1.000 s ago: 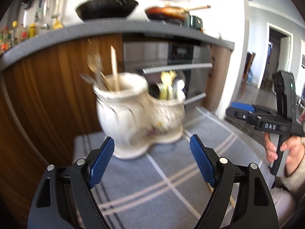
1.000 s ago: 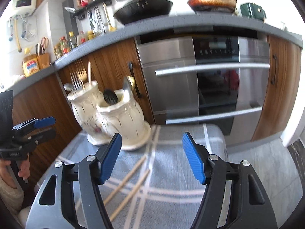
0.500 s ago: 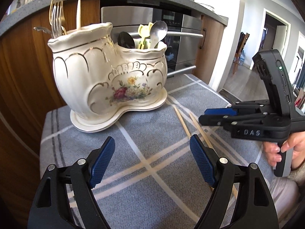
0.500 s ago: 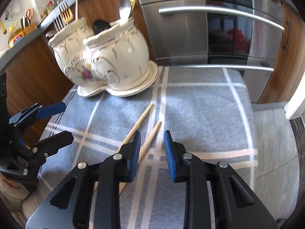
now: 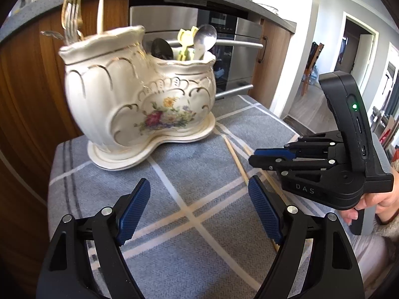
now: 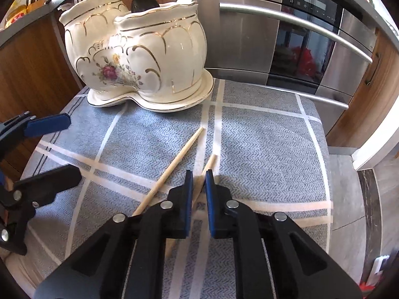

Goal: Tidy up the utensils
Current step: 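Grasp a wooden chopstick with the left tool while the right tool grasps another chopstick, then lift the left tool's chopstick into the tall pot while the right tool lowers its chopstick into the small pot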

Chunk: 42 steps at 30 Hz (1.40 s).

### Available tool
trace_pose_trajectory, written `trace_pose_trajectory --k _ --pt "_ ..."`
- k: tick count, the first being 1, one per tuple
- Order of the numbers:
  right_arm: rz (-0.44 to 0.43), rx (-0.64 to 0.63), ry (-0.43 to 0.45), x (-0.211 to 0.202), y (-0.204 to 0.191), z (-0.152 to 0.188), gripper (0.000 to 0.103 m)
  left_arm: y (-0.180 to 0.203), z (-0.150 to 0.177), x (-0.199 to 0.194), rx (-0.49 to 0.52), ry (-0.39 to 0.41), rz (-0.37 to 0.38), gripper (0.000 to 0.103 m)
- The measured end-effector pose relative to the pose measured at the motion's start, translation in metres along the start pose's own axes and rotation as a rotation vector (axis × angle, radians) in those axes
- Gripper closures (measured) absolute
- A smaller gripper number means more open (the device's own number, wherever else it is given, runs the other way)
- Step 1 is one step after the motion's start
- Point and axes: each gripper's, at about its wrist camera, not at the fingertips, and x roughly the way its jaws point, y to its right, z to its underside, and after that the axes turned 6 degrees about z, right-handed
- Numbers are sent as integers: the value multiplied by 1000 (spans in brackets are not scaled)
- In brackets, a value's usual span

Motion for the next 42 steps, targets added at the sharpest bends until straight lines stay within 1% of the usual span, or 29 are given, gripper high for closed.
trace_pose_trajectory --k 4,5,8,10,11,13,15,16,18,24,27,28,30,34,38,42 --pt "-45 65 21 -4 13 1 98 7 -5 13 3 -39 38 23" --pt "-60 83 38 -9 19 2 98 9 -6 16 6 -49 45 23" --pt "-75 123 81 -21 33 4 98 17 -10 28 14 -91 80 35" --pt "-89 146 95 -25 40 5 98 21 -14 36 16 -116 96 46" --pt "-96 159 104 -28 44 6 97 23 -17 42 13 -127 100 50" --pt "-102 173 118 -32 50 8 97 24 -23 53 4 -152 100 66" --pt "-111 185 127 -34 56 10 97 25 -29 65 -6 -175 98 72" --pt "-115 190 130 -36 58 10 97 27 -32 70 -2 -180 94 76" --pt "-121 192 137 -37 63 11 97 31 -37 77 12 -187 74 79" --pt "-144 207 152 -43 69 14 97 40 -46 96 46 -220 11 82" --pt "-155 221 155 -44 72 16 98 44 -48 101 71 -225 -37 89" --pt "-155 223 159 -45 73 16 98 45 -48 102 75 -228 -44 90" --pt "-159 229 165 -47 75 17 98 45 -47 100 78 -222 -32 95" --pt "-188 251 193 -53 79 17 97 45 -43 97 89 -201 -22 98" --pt "-195 268 236 -61 81 15 97 49 -42 71 93 -110 8 98" --pt "-206 270 273 -70 79 12 97 48 -41 35 85 -29 27 98"
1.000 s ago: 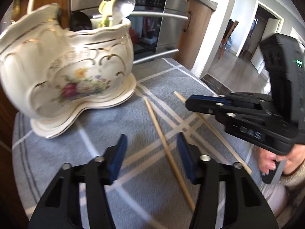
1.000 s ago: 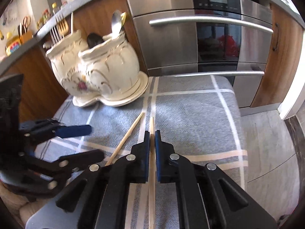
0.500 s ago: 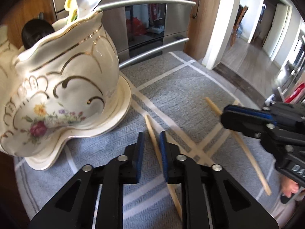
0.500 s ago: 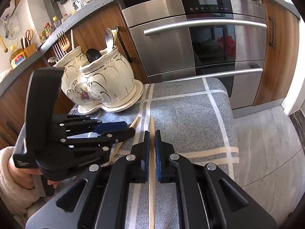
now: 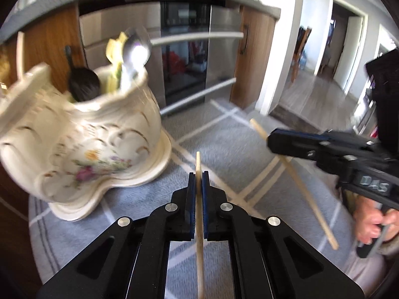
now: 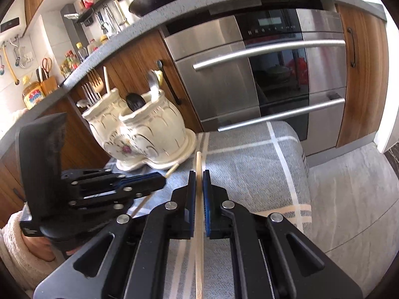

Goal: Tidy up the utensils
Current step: 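Lift the left tool's chopstick into the tall pot while the right tool lowers its chopstick into the small pot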

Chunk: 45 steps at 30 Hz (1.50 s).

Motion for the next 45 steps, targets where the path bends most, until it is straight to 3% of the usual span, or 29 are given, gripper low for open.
trace_pose_trajectory --k 6,13,19,26,33,45 --pt "-15 7 42 -10 -15 -19 97 -11 -10 -67 -44 165 38 98" --pt "-9 -57 186 -15 -52 -66 97 -43 -46 -129 -89 341 -16 98" --pt "16 -110 325 -5 -79 -108 97 -72 -84 -156 -99 468 -74 98" --pt "-2 -103 452 18 -95 -139 97 -93 -116 -152 -87 590 -139 98" --pt "-26 -74 542 42 -103 -151 97 -113 -136 -135 -90 639 -191 98" --pt "-3 -17 572 67 -93 -154 97 -134 -131 -104 -120 657 -257 98"
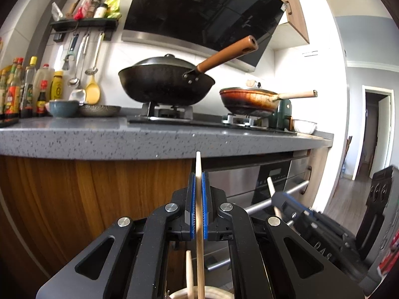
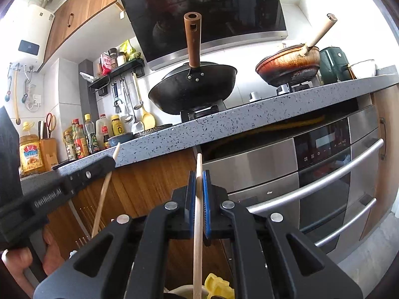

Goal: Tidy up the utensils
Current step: 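Lift the left tool's chopstick into the tall pot while the right tool lowers its chopstick into the small pot, then open both tools to release the chopsticks into the pots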

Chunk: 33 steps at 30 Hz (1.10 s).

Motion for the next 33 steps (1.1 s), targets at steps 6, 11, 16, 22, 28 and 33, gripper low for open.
trace_pose_trajectory --k 6,11,16,22,28,33 --pt "3 -15 44 0 -9 -10 97 -2 4 1 4 2 -8 98" --pt "0 -61 18 0 -16 -1 97 -2 10 -2 5 -2 1 98" --pt "-2 -79 -18 -8 -13 12 97 -3 16 -9 5 -21 11 98" --pt "-19 -55 -89 -23 -3 20 97 -5 29 -25 -6 -76 26 98" --pt "-32 -50 -155 -47 6 32 98 -2 47 -52 -23 -145 74 98" --pt "-40 -54 -145 -69 6 35 98 6 60 -64 -19 -175 79 98"
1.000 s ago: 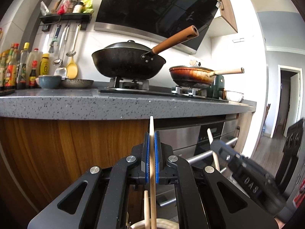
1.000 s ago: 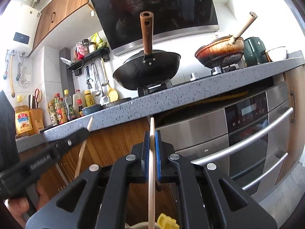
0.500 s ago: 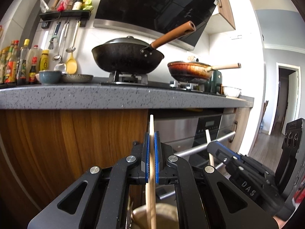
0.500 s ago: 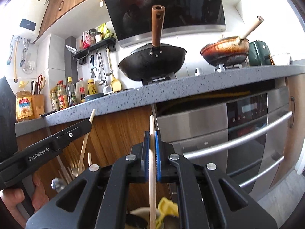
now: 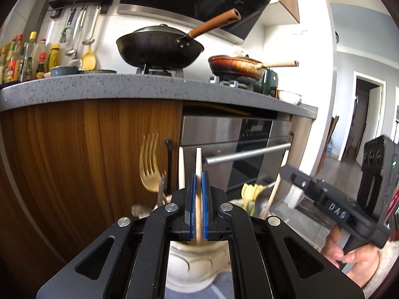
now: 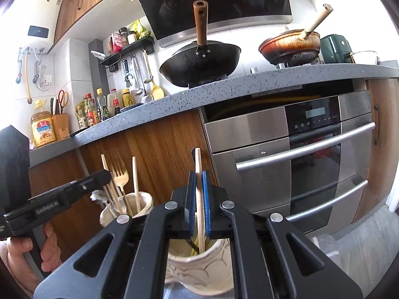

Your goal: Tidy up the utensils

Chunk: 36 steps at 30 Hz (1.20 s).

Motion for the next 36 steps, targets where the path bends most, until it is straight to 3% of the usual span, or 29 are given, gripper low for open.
trace_pose_trajectory --k 11,13,14,15,17,20,22,26,28,33,36 --pt "-10 4 -36 13 -2 -6 98 6 -2 17 9 -48 -21 97" --pt "-17 7 -51 17 -1 -8 96 3 -2 18 -9 -60 -18 91" --pt "-19 8 -63 19 -1 -9 93 2 -3 18 -17 -64 -20 86" --pt "-20 8 -71 19 0 -10 82 2 -3 17 -27 -64 -12 79" --pt "-18 9 -78 15 0 -13 67 2 -6 11 -33 -63 -10 77" --pt "-21 -2 -96 3 -4 -18 63 4 -12 -8 -49 -48 -3 70" --pt "-17 -9 -104 -8 -7 -20 57 6 -14 -21 -54 -37 -11 50" --pt "-13 -28 -151 -39 -16 -19 49 17 -5 -52 -58 -63 -31 43" --pt "-10 -42 -186 -55 -21 -13 42 22 5 -62 -66 -94 -47 22" --pt "-17 -42 -240 -86 -27 7 23 40 38 -87 -81 -151 -97 20" --pt "0 -48 -253 -98 -28 23 14 46 57 -94 -108 -170 -118 12"
